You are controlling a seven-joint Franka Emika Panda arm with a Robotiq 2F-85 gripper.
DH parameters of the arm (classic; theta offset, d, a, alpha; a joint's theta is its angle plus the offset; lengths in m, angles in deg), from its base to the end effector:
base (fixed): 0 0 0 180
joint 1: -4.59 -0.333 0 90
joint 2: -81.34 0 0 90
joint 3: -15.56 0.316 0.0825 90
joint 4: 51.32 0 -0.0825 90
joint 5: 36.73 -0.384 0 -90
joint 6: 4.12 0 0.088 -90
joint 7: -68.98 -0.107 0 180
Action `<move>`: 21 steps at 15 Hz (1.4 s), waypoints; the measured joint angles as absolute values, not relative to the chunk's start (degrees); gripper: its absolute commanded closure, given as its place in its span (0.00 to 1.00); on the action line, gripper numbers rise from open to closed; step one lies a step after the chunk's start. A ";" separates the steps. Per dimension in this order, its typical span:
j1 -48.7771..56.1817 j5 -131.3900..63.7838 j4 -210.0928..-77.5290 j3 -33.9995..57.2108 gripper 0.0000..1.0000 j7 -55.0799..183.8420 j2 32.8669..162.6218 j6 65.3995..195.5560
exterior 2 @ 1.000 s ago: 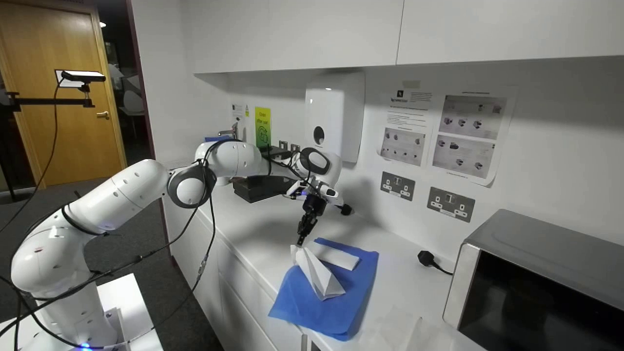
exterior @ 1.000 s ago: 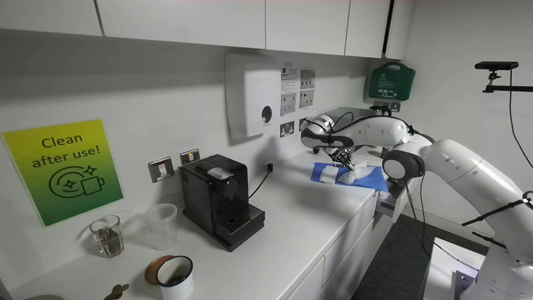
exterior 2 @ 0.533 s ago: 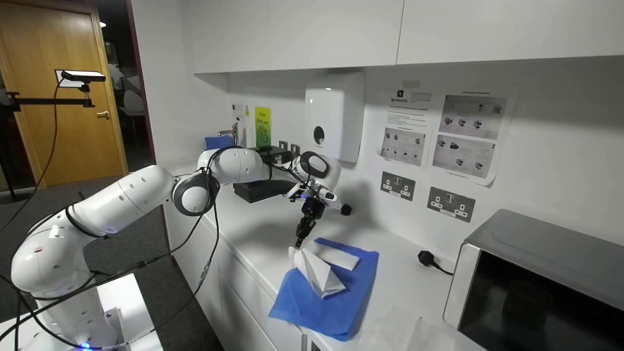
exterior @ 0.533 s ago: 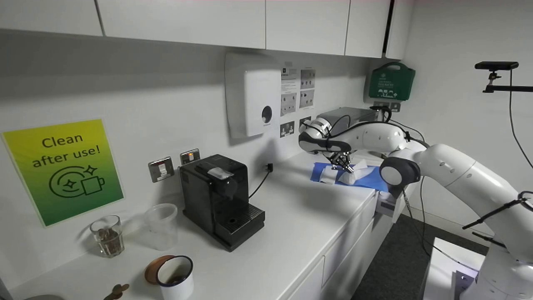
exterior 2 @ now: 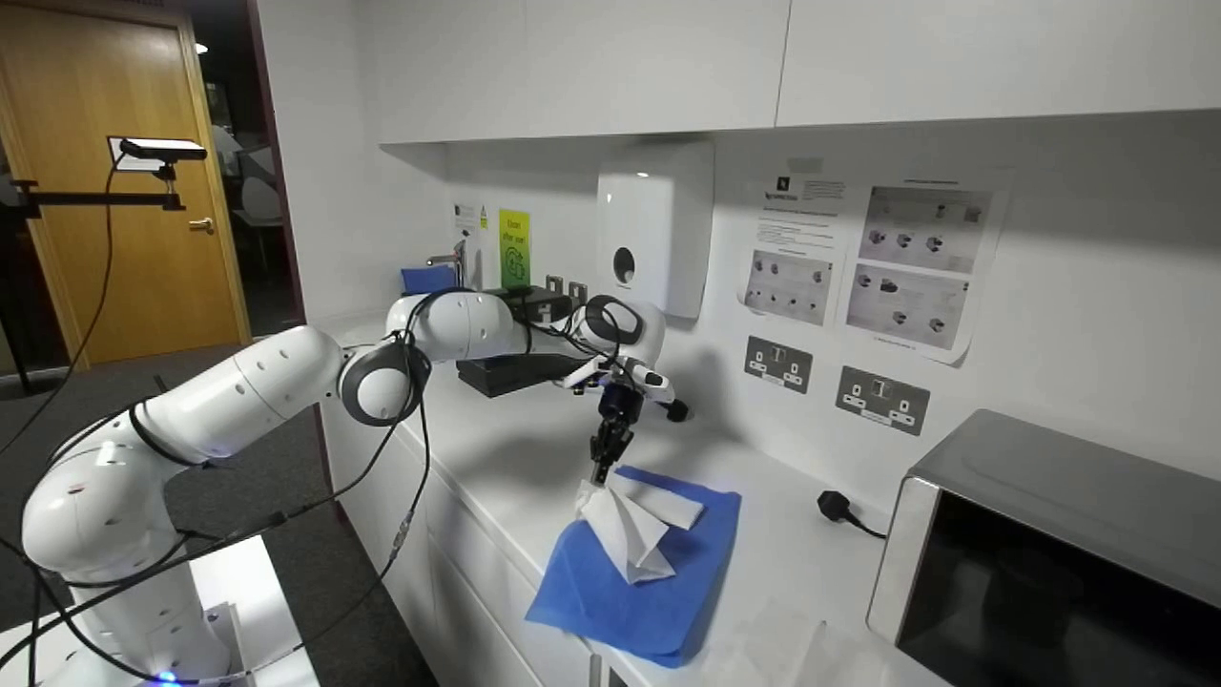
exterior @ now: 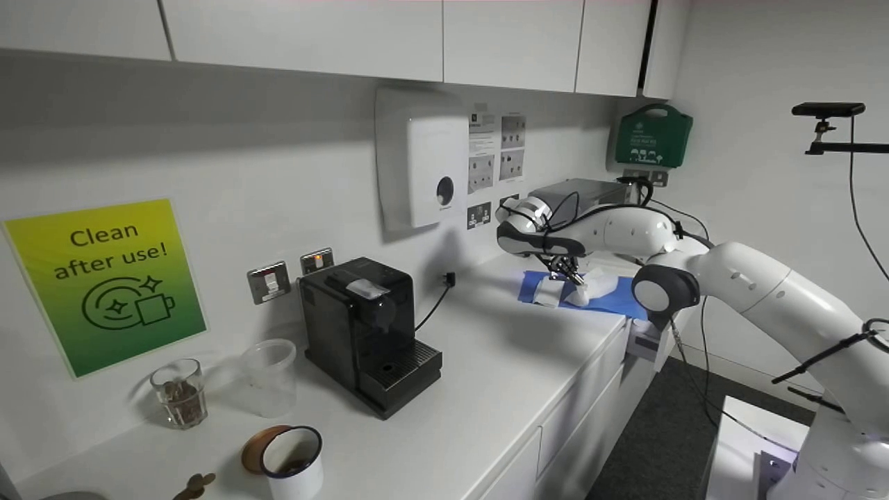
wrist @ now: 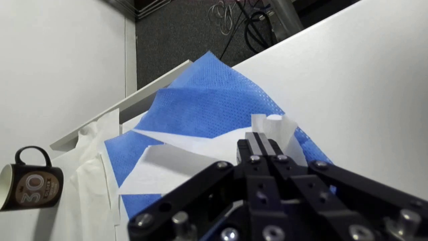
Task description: Pick up the napkin from the counter and put it on the blue cloth
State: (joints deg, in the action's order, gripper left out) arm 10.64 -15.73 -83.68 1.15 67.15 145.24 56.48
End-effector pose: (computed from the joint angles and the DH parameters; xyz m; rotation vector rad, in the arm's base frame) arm 0.6930 -0.2059 0.3293 2.4338 -0.4993 -0.8529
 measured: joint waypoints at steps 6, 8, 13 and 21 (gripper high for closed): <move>10.80 -15.78 -83.08 1.54 1.00 74.36 145.24 65.38; 11.08 -16.27 -82.74 2.11 1.00 76.14 145.24 67.54; 12.57 -17.96 -82.13 3.80 1.00 78.65 145.24 68.63; 15.16 -20.59 -78.22 4.95 0.27 79.03 145.39 68.00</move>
